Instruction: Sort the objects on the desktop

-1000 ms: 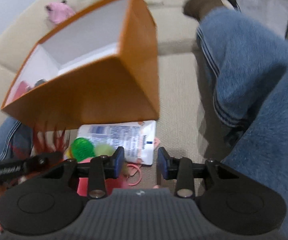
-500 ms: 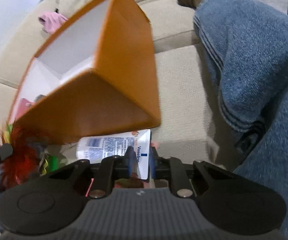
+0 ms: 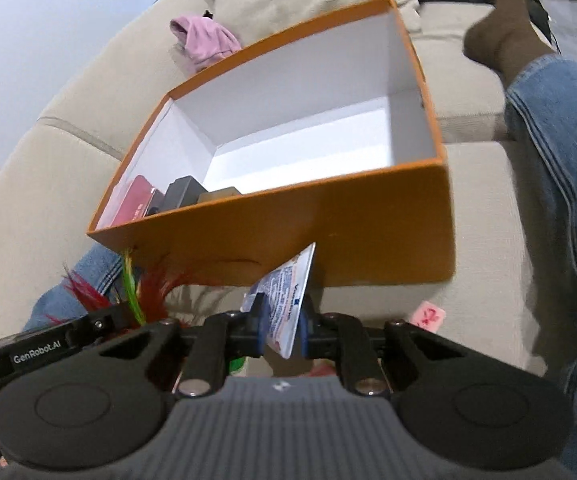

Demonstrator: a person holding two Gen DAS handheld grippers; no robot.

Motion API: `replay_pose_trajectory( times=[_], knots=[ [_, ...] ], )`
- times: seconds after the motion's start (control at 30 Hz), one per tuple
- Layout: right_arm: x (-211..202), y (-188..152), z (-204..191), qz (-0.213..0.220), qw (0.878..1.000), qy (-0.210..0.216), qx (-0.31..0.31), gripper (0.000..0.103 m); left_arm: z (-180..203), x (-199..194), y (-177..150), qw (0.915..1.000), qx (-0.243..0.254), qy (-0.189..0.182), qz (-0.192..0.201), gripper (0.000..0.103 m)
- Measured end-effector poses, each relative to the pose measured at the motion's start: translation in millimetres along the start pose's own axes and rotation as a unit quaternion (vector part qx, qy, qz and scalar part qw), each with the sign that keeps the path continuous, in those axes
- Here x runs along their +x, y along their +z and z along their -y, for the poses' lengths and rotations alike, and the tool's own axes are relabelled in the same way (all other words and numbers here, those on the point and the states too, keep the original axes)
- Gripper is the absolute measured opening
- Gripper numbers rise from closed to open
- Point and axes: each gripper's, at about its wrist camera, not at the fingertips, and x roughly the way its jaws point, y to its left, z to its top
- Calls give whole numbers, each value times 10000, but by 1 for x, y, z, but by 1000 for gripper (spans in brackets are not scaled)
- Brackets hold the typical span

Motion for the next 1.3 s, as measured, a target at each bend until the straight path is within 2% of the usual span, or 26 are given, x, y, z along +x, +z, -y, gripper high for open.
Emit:
replay_pose_trajectory(
  times=[0.03, 0.07, 0.1, 0.13, 0.37, 0.47, 0.5, 0.53, 0.63, 0.73, 0.9, 1.1, 1.3],
  knots=[
    [0, 1, -2, 15, 10000, -6, -51, 14, 2, 0, 0, 10000, 44, -8, 15, 32],
    [0, 1, -3, 23, 10000, -8, -89, 13, 5, -1, 1, 9999, 99, -13, 33, 38],
    [0, 1, -4, 28, 9999, -6, -120, 12, 9, -1, 1, 9998, 172, -34, 46, 51],
    [1, 1, -4, 41, 9999, -16, -166, 12, 12, -1, 0, 9997, 234, -83, 63, 54],
    [-3, -2, -11, 135, 9992, -105, -374, 12, 47, 5, -10, 9954, 916, -288, -2, 59],
    [-11, -3, -16, 286, 9981, -181, -524, 10, 58, 16, -15, 9931, 1173, -75, -36, 59],
    [-15, -3, -17, 346, 9975, -218, -569, 10, 60, 19, -15, 9926, 1212, 68, -42, 56],
    [-18, -3, -18, 396, 9970, -256, -613, 9, 60, 22, -15, 9922, 1241, 122, -26, 44],
    [-28, -3, -18, 490, 9958, -347, -687, 9, 54, 26, -14, 9938, 1107, 53, -62, 16],
    [-41, -2, -17, 564, 9956, -271, -696, 9, 47, 18, -12, 9954, 958, -49, 31, 4],
    [-71, 11, -27, 782, 9941, 131, -737, 9, 36, -15, 2, 9970, 598, -372, 331, 3],
    [-100, 43, -50, 1247, 9865, 625, -862, 9, 35, -61, 30, 9925, 548, -574, 932, 3],
    [-94, 79, -72, 1795, 9762, 498, -1107, 9, 39, -82, 67, 9862, 692, -460, 1434, 3]
  ],
)
